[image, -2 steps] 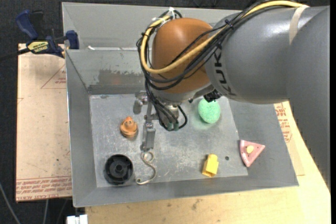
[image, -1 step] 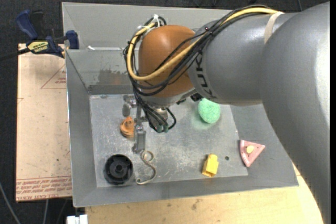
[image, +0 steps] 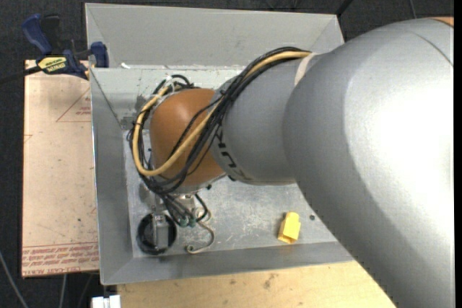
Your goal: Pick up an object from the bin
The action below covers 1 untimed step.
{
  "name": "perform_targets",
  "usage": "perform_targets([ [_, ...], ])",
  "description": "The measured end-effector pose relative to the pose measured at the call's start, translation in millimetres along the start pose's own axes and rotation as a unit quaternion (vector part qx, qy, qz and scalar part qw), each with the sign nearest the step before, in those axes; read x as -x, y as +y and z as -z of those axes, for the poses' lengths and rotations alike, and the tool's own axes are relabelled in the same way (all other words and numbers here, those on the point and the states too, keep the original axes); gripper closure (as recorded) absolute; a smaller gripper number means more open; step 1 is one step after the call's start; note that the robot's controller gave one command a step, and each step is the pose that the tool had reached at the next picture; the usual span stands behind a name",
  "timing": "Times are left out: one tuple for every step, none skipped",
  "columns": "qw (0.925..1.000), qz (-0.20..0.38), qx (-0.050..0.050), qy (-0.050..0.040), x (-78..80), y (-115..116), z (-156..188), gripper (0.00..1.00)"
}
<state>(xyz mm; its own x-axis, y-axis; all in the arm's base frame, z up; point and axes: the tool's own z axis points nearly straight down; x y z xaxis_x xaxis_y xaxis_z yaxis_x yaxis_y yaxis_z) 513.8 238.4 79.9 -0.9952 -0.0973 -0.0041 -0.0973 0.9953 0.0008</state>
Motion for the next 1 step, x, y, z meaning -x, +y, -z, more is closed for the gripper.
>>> perform_targets([
  [0.9912,0.132,0.001,-0.0032,-9.9,-69.3,-5.8,1.0],
])
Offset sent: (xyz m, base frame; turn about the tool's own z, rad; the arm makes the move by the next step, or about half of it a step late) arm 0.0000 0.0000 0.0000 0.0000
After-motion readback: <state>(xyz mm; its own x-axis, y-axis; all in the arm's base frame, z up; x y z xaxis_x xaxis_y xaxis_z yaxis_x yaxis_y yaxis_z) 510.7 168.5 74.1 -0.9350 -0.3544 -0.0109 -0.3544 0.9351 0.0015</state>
